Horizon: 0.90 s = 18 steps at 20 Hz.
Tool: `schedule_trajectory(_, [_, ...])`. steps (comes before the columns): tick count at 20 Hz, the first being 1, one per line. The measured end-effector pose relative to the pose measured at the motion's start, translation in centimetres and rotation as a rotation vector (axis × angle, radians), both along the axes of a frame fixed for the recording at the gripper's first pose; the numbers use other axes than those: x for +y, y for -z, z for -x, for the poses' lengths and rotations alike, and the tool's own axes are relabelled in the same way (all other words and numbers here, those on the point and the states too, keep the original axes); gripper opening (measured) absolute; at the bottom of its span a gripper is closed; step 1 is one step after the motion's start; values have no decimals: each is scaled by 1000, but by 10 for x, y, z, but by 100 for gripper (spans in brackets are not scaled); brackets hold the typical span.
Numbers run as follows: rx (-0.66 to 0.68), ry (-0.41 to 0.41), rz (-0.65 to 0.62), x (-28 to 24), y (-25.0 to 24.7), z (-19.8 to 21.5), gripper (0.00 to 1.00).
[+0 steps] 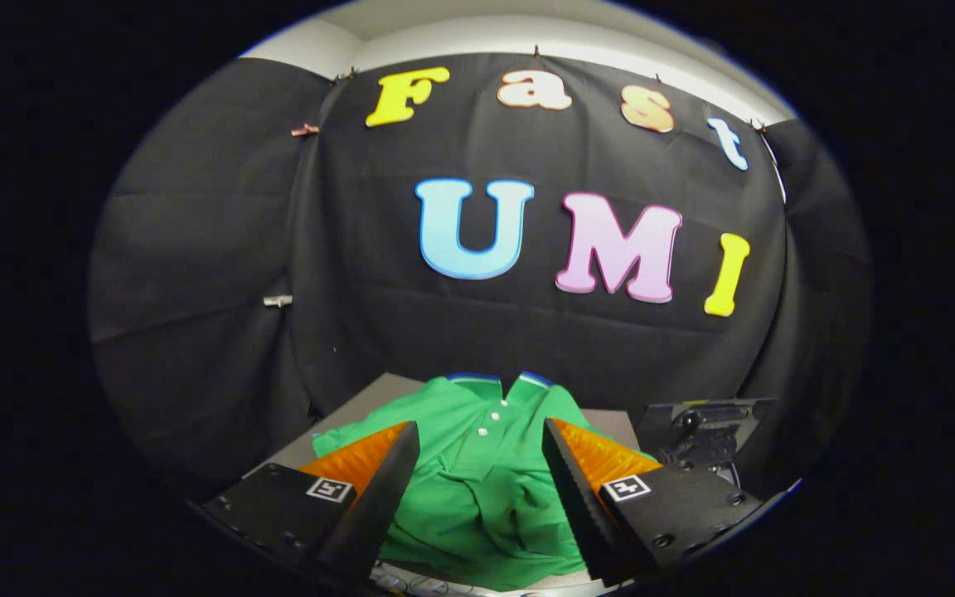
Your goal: Put the clothes into the washing machine and then close the washing machine lid.
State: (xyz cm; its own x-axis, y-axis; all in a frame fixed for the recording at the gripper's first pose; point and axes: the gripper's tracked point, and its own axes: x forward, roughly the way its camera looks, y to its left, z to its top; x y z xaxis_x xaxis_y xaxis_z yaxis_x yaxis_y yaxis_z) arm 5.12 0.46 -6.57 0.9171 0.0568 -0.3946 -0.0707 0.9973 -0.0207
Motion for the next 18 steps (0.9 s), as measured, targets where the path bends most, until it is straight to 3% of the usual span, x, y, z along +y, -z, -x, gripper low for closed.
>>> schedule_trajectory(3, [56,34,-3,-9,13,-16,92])
schedule_trajectory(8, [260,50,27,-16,67,-30,92])
schedule_trajectory(14, [317,-7,69,-9,94,-51,90])
schedule_trajectory(16, [407,-35,107,-10,116,-36,90])
schedule_trajectory(18, [373,-7,53,-10,116,-38,92])
